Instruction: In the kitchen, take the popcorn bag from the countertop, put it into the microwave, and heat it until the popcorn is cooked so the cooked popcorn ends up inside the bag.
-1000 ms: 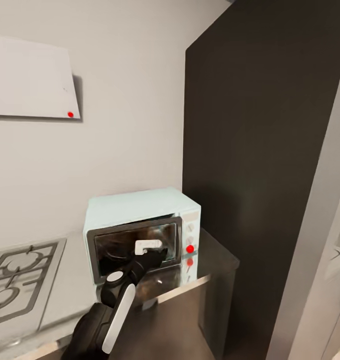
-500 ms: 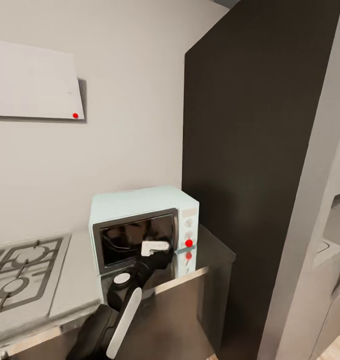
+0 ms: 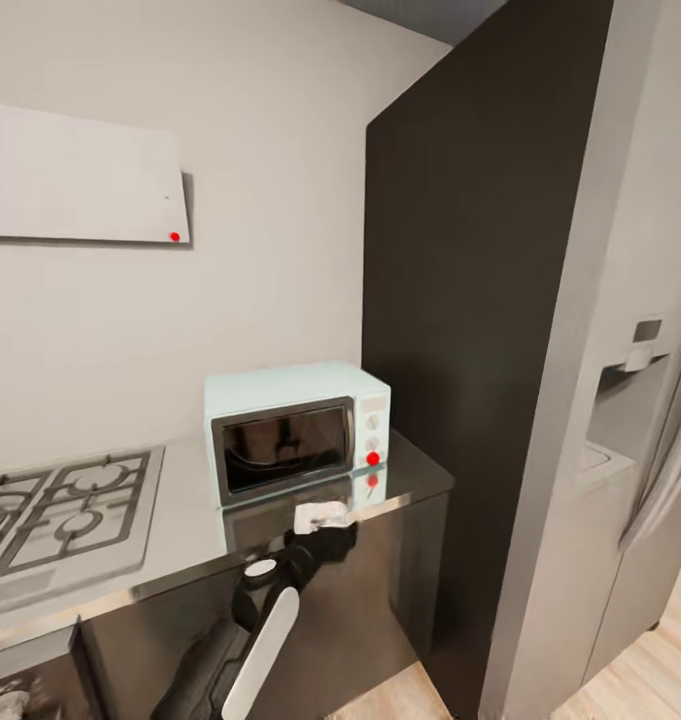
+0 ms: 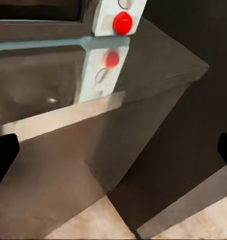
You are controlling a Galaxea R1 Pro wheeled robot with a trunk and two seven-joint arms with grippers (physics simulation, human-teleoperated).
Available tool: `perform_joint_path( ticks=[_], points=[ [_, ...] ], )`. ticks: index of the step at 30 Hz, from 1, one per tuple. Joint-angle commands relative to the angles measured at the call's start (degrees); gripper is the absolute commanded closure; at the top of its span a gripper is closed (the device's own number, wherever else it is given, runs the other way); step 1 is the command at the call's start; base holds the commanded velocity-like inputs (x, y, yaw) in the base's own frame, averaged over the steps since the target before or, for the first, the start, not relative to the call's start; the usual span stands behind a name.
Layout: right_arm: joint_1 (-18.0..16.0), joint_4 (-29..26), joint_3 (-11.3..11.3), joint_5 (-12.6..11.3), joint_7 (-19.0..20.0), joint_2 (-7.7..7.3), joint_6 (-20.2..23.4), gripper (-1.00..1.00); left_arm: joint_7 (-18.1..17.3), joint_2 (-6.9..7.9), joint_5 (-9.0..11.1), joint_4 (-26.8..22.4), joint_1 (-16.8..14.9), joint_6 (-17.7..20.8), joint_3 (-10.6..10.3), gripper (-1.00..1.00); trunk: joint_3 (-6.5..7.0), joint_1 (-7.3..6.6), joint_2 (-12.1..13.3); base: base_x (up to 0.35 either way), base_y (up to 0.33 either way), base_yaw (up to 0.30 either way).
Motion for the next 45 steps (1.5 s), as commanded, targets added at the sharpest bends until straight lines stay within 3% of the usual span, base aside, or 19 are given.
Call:
perform_joint_path(
  ticks=[1, 2, 5, 9, 12, 13, 14, 16, 18, 24, 31, 45],
  points=[
    [-0.08, 0.11, -0.46, 0.48, 0.11, 0.0, 0.06, -1.0, 1.13, 0.05, 2.4, 4.86, -0.01, 0.17, -0.17, -1.0, -0.07, -0.03, -0.07, -0.348, 0.0, 0.0],
    [-0.09, 0.1, -0.47, 0.49, 0.11, 0.0, 0.07, -1.0, 1.33, 0.04, 3.41, 8.86, 0.01, 0.15, -0.22, -1.0, -0.07, -0.03, -0.07, -0.348, 0.0, 0.0],
    [-0.09, 0.09, -0.48, 0.51, 0.11, -0.06, 0.08, -1.0, 1.36, -0.26, 7.52, 28.73, 0.03, -0.63, -0.41, -1.0, -0.07, -0.03, -0.07, -0.348, 0.0, 0.0],
    [-0.08, 0.11, -0.48, 0.51, 0.11, -0.07, 0.08, -1.0, 0.84, -0.49, 11.22, 45.92, 0.04, -3.22, -0.39, -1.0, -0.07, -0.03, -0.07, -0.348, 0.0, 0.0],
    [-0.08, 0.12, -0.42, 0.51, 0.13, 0.0, 0.08, -1.0, 0.62, -0.77, 12.12, 63.9, 0.04, -12.11, -0.39, -1.0, -0.07, -0.03, -0.07, -0.348, 0.0, 0.0],
    [-0.09, 0.13, -0.4, 0.59, 0.04, 0.22, 0.14, -1.0, -5.21, -0.14, 12.52, 76.04, 0.16, -18.5, -0.11, -1.0, -0.07, -0.03, -0.07, -0.345, 0.0, 0.0],
    [-0.09, 0.13, -0.4, 0.59, 0.06, 0.15, 0.15, -1.0, -5.7, -0.03, 12.52, 76.36, 0.36, -18.8, -0.08, -1.0, -0.07, -0.03, -0.07, -0.336, 0.0, 0.0],
    [-0.05, 0.07, -0.38, 0.6, -0.2, 0.06, 3.23, -1.0, -6.71, 1.19, 12.52, 76.85, 5.53, -27.98, -0.08, -1.0, -0.08, -0.03, -0.07, -0.183, 0.0, 0.009],
    [-0.02, 0.04, -0.2, 0.69, -0.36, -0.05, 4.63, -1.0, -6.94, 1.7, 12.59, 76.94, 7.64, -32.52, -0.12, -1.0, -0.18, -0.03, -0.07, -0.029, 0.0, 0.151],
    [-0.02, 0.0, 0.05, 0.86, -0.39, -0.07, 4.79, -1.0, -6.87, 1.8, 12.61, 77.01, 7.77, -32.54, -0.11, -1.0, -0.61, -0.03, -0.07, -0.001, 0.0, 0.196],
    [-0.05, -0.14, 0.24, 0.95, -0.47, 0.02, 4.98, -1.0, -7.01, 2.97, 12.57, 77.02, 8.71, -32.43, -0.12, -1.0, -1.11, -0.03, -0.07, 0.0, 0.0, 0.198],
    [-0.07, -0.49, 0.22, 1.17, -0.57, 0.1, 4.22, -1.0, -6.93, 2.68, 12.61, 76.98, 8.74, -32.75, -0.12, -1.0, -2.08, -0.03, -0.07, 0.0, -0.012, 0.209]
  ],
)
